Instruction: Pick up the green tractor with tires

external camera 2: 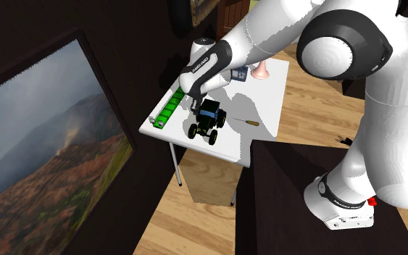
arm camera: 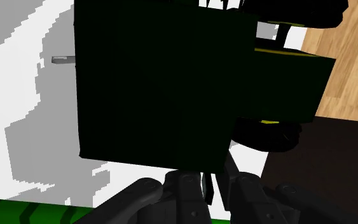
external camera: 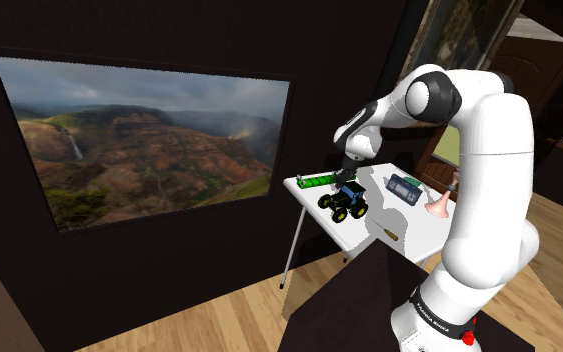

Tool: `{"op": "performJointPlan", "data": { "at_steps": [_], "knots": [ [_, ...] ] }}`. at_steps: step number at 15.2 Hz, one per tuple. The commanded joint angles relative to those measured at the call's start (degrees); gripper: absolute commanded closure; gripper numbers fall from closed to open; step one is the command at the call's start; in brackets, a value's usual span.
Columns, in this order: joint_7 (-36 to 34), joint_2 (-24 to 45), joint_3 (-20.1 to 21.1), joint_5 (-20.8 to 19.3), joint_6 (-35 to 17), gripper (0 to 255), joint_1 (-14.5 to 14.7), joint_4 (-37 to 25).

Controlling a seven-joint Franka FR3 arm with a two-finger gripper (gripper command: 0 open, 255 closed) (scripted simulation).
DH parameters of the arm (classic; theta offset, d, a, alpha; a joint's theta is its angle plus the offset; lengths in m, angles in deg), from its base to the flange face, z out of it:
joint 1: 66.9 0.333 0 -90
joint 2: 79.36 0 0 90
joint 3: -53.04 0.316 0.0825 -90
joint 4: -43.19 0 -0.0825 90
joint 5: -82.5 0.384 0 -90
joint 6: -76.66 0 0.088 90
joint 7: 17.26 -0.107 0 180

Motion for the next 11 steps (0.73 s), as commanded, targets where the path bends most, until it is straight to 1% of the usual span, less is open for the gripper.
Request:
{"op": "performJointPlan", "data": {
  "at_steps": [1,6,11],
  "knots": [
    [0.0,0.0,0.0,0.0,0.0,255,0.0,0.0],
    [0.1,0.0,0.0,0.0,-0.1,255,0.0,0.1],
    [-1.5,-3.0,-1.5,-2.1,2.5,255,1.1,0.3]
  ]
}}
